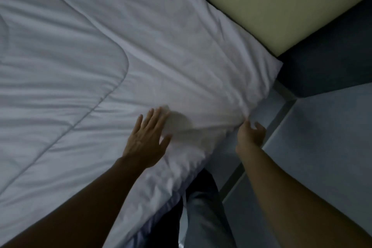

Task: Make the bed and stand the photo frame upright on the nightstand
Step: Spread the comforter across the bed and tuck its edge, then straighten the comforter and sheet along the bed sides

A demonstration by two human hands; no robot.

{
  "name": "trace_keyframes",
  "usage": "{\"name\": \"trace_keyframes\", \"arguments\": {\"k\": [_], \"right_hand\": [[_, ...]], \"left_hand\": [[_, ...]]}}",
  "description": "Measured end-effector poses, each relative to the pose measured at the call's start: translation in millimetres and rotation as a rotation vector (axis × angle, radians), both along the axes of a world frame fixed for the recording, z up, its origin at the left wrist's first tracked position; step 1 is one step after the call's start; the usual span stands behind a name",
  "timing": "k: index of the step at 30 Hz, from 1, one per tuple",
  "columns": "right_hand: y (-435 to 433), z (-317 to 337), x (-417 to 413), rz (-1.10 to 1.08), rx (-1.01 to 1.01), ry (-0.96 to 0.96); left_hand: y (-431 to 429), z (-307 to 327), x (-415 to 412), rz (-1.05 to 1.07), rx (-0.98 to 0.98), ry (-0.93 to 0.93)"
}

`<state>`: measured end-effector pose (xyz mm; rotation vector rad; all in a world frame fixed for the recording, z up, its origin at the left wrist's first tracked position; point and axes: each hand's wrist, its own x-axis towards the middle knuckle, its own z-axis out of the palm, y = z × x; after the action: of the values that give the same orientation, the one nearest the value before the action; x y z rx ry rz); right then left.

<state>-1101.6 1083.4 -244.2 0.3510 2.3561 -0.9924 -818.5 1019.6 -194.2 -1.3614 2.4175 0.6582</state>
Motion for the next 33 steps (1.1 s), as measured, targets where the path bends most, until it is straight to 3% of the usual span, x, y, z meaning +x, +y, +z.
{"name": "trace_keyframes", "arguments": {"k": [2, 3, 6, 9, 11, 15, 19, 21, 26, 33], "right_hand": [[6.6, 18.8, 26.4, 0.172, -0.034, 0.143], [8.0, 26.0, 42.0, 0.202, -0.052, 0.103], [18.7, 19.8, 88.6, 0.069, -0.003, -0.338], [34.8, -6.1, 109.1, 0.189, 0.075, -0.602], [42.6, -12.7, 106.4, 0.268, 0.165, -0.606], [42.0, 23.4, 92.0, 0.298, 0.254, -0.399], [26.4, 74.1, 117.7, 0.598, 0.385, -0.075], [13.8, 93.9, 150.9, 0.866, 0.277, 0.051], [23.8, 142.1, 240.1, 1.667, 0.132, -0.096], [72.9, 180.9, 374.0, 2.148, 0.061, -0.164]], "left_hand": [[8.3, 16.4, 8.4, 0.071, 0.037, 0.001], [13.5, 24.5, 13.2, 0.120, 0.060, 0.009], [31.8, 47.5, 29.7, 0.309, 0.155, 0.056], [49.6, 66.2, 51.6, 0.426, 0.201, 0.060], [56.5, 76.5, 67.2, 0.476, 0.188, 0.059], [64.7, 98.6, 94.3, 0.590, 0.145, 0.089], [75.8, 124.3, 117.1, 0.726, 0.102, 0.140], [87.0, 136.1, 128.7, 0.825, 0.105, 0.176], [132.2, 161.7, 165.6, 1.064, 0.214, 0.332], [250.2, 188.7, 254.3, 1.382, 0.124, 0.459]]}}
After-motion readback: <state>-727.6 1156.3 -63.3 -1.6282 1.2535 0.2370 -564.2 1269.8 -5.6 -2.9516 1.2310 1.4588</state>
